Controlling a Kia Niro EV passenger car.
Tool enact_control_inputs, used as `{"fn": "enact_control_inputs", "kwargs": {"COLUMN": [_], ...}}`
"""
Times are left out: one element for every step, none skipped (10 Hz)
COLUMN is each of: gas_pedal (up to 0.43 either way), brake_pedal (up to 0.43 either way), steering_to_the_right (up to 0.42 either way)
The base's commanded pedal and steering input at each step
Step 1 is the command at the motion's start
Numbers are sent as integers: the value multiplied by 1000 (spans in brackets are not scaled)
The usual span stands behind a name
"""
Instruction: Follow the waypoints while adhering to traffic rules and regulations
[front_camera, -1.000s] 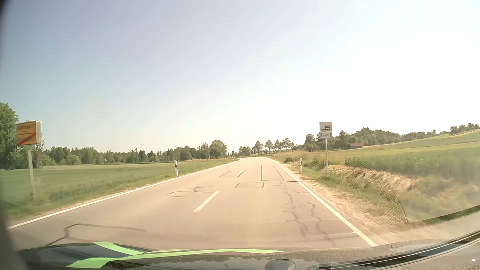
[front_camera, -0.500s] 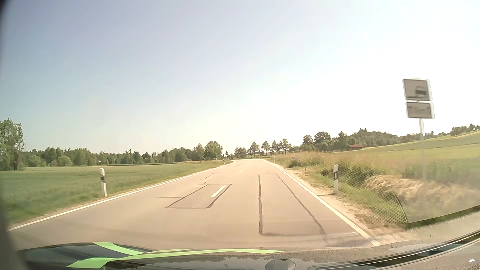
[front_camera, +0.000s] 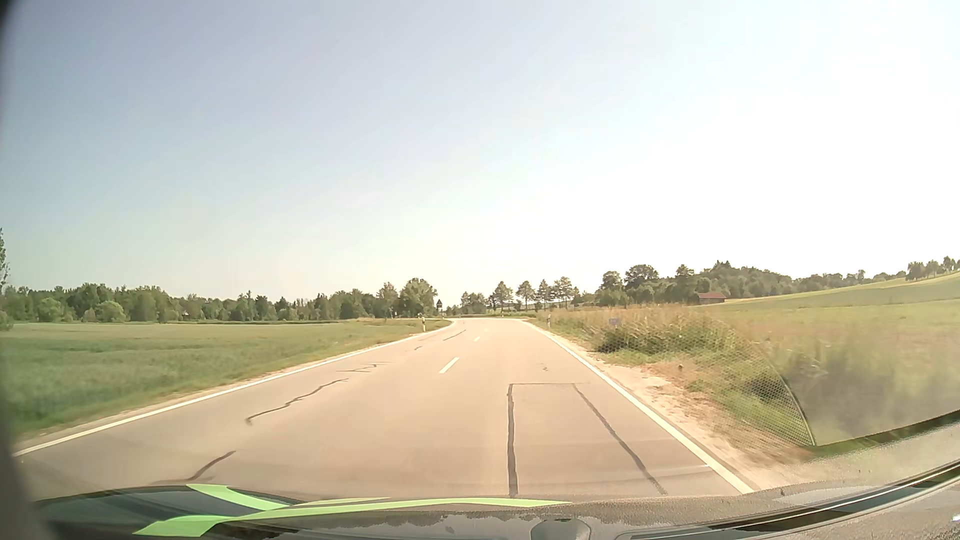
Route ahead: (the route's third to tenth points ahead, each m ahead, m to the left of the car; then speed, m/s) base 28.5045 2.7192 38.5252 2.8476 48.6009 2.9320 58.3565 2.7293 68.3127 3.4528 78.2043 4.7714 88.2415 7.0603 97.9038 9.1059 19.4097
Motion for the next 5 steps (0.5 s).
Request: {"fn": "enact_control_inputs", "kwargs": {"gas_pedal": [280,280,287,287,260], "brake_pedal": [0,0,0,0,0], "steering_to_the_right": [4,4,4,3,0]}}
